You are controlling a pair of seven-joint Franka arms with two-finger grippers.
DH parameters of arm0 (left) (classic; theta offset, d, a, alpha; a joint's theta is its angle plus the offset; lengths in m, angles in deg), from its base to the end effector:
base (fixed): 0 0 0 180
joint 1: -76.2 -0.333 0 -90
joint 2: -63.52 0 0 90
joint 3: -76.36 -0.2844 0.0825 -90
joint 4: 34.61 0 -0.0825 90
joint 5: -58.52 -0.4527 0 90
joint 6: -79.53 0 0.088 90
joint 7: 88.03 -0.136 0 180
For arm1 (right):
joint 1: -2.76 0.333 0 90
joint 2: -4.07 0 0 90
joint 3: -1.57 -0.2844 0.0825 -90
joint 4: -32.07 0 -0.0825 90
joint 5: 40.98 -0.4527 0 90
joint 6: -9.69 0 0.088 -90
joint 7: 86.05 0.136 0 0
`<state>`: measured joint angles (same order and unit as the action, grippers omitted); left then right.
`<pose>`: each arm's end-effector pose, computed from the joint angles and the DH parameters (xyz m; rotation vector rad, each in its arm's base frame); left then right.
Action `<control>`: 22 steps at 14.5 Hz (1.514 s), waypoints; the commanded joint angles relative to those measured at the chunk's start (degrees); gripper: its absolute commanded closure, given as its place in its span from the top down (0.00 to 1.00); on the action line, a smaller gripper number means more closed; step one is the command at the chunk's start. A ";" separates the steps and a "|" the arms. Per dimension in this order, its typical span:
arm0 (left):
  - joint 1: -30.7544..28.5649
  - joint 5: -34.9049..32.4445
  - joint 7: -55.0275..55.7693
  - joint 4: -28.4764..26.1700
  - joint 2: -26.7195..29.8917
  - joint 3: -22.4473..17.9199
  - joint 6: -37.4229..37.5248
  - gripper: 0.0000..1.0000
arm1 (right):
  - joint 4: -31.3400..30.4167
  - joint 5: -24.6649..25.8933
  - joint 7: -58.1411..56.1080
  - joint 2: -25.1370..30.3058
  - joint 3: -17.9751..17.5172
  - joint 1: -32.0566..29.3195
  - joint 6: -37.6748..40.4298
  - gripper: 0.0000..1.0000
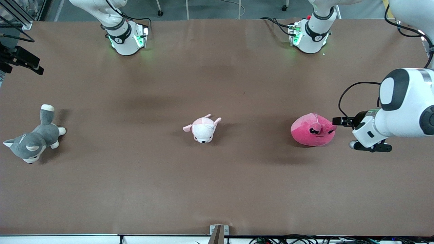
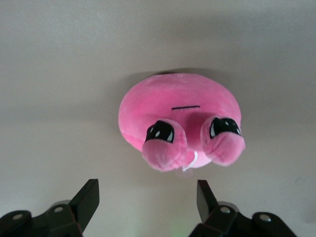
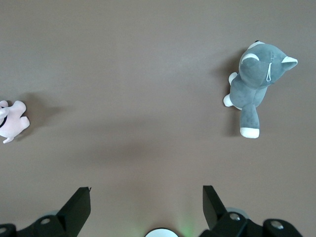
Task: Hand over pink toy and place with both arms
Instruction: 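Lower the left gripper onto the pink plush and grasp it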
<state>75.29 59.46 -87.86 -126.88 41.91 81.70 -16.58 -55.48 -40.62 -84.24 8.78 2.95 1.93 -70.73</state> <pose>0.6692 -0.0505 0.3039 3.0641 -0.1056 -0.4797 0.5795 -0.0238 0.6219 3.1348 -0.1113 -0.0663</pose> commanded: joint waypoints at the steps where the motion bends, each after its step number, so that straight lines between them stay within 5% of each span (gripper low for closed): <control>1: 1.17 0.38 2.29 -2.65 0.09 0.01 -2.68 0.88 | -0.87 -0.10 -0.41 1.35 -0.06 -0.30 0.53 1.00; 7: 1.35 0.29 3.26 -3.10 -2.90 -0.07 -6.11 0.87 | -0.96 -0.10 -0.32 1.27 -0.15 -0.30 0.53 1.00; 10: 1.35 0.29 4.05 -3.10 -3.61 0.01 -7.16 0.77 | -0.96 -0.10 -0.41 1.27 -0.15 -0.30 0.53 1.00; 18: 3.02 0.20 5.19 -3.54 -2.82 0.01 -6.64 0.01 | -0.96 -0.10 -0.41 1.35 -0.06 -0.39 0.53 1.00; 22: 4.07 0.38 5.02 -2.57 -1.24 0.45 -6.02 0.00 | -1.04 -0.10 -0.41 1.35 -0.06 -0.39 0.53 1.00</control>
<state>78.88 59.50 -83.34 -129.28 38.32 82.02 -22.96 -55.48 -40.62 -84.24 8.79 2.98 1.92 -70.35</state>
